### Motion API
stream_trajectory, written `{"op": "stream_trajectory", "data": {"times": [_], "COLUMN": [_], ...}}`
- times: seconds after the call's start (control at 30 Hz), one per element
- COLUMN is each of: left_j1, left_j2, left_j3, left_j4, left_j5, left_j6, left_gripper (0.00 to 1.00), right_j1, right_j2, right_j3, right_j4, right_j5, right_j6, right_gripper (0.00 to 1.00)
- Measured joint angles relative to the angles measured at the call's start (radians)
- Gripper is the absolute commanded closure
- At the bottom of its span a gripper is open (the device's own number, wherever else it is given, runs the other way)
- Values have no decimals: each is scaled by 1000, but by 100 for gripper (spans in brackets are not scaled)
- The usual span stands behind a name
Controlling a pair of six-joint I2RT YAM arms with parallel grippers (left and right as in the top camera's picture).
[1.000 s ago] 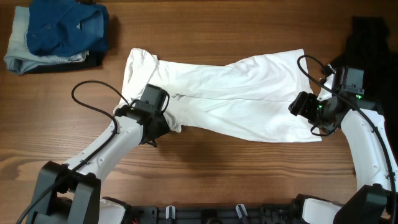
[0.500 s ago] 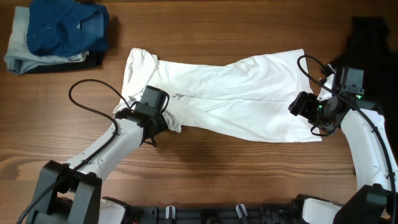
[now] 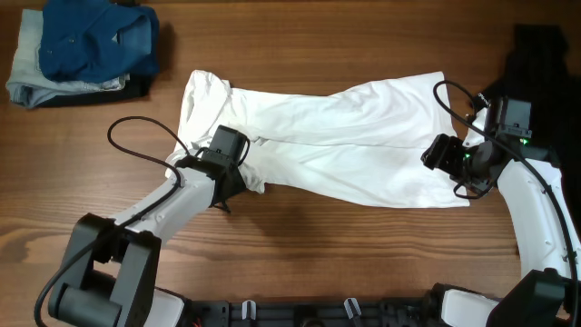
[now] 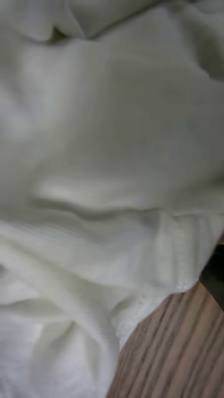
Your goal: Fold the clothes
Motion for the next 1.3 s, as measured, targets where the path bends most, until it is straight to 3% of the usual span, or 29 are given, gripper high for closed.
{"op": "stream_trajectory", "data": {"times": [0.07,0.23,0.47,0.63,0.77,1.0,1.3], "left_j1": [0,0,0,0,0,0,45], "left_j2": [3,13,11,-68,-237,-494,-510], "left_j3": [0,0,2,50,165,206,205], "left_j4": [13,57,35,-209,-370,-431,-431], "left_j5": [-8,-27,-29,-26,-25,-25,-37], "left_j6": [0,-8,-5,5,11,21,23], "left_gripper": [61,96,96,96,96,96,96], "right_j1": [0,0,0,0,0,0,0], "right_j2": [0,0,0,0,0,0,50], "right_j3": [0,0,0,0,0,0,0], "right_j4": [0,0,-1,-19,-28,-35,-72], "right_j5": [0,0,0,0,1,25,118], "right_j6": [0,-3,-3,-6,-6,4,56], "right_gripper": [20,20,21,24,25,25,24]}}
